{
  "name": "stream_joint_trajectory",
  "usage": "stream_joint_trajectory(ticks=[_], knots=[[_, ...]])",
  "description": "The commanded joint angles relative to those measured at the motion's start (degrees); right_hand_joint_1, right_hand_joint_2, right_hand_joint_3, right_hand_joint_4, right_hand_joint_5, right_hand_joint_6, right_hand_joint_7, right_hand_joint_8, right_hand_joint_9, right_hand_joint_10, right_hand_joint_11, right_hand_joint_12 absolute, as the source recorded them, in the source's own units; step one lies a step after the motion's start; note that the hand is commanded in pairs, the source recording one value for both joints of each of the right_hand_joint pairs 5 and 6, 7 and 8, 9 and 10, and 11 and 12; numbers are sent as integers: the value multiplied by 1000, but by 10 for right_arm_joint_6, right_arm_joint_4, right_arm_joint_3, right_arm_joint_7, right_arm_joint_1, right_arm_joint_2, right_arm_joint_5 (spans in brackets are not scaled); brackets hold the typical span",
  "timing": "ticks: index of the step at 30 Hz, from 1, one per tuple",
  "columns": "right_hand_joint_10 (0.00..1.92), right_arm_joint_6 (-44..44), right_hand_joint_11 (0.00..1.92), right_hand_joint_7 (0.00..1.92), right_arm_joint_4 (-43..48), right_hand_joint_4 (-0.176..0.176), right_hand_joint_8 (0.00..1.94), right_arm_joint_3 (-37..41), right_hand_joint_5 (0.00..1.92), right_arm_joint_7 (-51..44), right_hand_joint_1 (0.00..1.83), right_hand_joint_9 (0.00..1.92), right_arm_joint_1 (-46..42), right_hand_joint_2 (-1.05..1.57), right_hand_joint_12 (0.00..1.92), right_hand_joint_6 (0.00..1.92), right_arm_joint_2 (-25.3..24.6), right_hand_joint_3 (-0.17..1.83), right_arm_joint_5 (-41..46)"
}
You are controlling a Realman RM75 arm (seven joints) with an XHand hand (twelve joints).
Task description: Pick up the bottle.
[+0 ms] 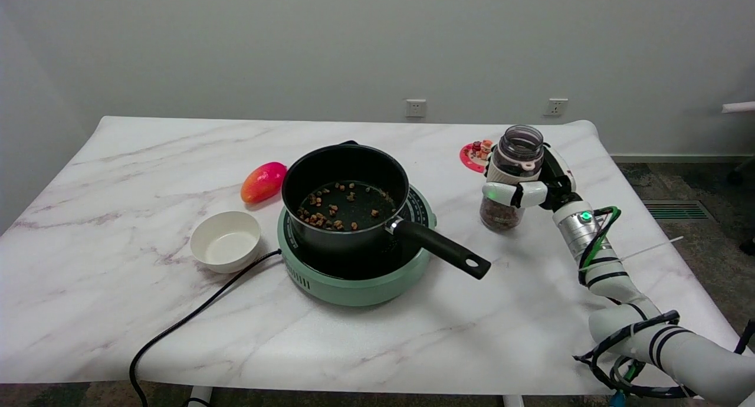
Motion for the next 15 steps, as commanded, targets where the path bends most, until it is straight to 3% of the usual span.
stream_joint_trajectory(ticks=[1, 8, 15], knots=[[1294, -43, 1144, 1512, 45, 0, 1512, 1, 1819, -14, 1511, 1294, 68, 837, 1144, 1819, 2, 613, -16], [1321, -78, 1200, 1709, 79, 0, 1709, 0, 1867, -14, 1483, 1321, 102, 1057, 1200, 1867, 1, 433, -60], [1370, -114, 1258, 1777, 126, 0, 1777, 17, 1920, -53, 1469, 1370, 118, 1235, 1258, 1920, 5, 435, -99]])
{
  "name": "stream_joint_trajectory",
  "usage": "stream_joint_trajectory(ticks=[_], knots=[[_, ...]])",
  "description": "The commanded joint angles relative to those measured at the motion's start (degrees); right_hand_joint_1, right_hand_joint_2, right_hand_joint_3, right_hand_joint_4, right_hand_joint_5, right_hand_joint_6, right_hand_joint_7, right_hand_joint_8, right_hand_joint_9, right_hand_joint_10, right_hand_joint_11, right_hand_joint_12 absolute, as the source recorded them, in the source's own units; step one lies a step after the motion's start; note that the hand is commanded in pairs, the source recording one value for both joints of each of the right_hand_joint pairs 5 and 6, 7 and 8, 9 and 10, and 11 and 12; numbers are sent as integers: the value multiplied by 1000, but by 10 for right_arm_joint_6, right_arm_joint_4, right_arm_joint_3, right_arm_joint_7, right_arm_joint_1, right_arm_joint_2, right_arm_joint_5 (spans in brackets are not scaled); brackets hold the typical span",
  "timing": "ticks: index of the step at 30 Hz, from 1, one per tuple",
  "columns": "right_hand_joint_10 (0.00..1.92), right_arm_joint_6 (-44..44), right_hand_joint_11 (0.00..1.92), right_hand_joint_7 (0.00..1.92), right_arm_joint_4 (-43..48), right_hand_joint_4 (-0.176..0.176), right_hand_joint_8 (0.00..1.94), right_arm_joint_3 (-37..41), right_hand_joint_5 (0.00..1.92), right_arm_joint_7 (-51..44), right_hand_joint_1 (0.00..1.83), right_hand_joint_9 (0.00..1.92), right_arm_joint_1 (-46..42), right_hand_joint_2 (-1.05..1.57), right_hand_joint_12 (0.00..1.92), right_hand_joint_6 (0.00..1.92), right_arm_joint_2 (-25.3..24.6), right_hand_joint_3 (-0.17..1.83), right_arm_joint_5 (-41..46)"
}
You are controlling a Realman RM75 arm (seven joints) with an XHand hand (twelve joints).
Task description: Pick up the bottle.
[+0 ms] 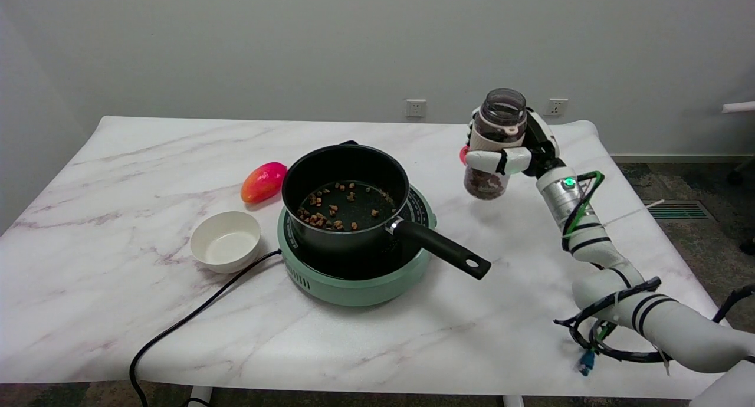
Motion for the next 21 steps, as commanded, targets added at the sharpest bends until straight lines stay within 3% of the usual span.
stream_joint_trajectory(ticks=[1, 9, 21], knots=[[1383, -77, 1270, 1793, 89, 0, 1793, 20, 1920, -51, 1461, 1383, 60, 1274, 1270, 1920, 6, 421, -76], [1420, -165, 1299, 1854, 185, 0, 1854, 60, 1920, -154, 1438, 1420, 66, 1358, 1299, 1920, 22, 359, -178], [1388, -238, 1278, 1847, 292, 0, 1847, 57, 1920, -184, 1468, 1388, 104, 1303, 1278, 1920, 19, 409, -329]])
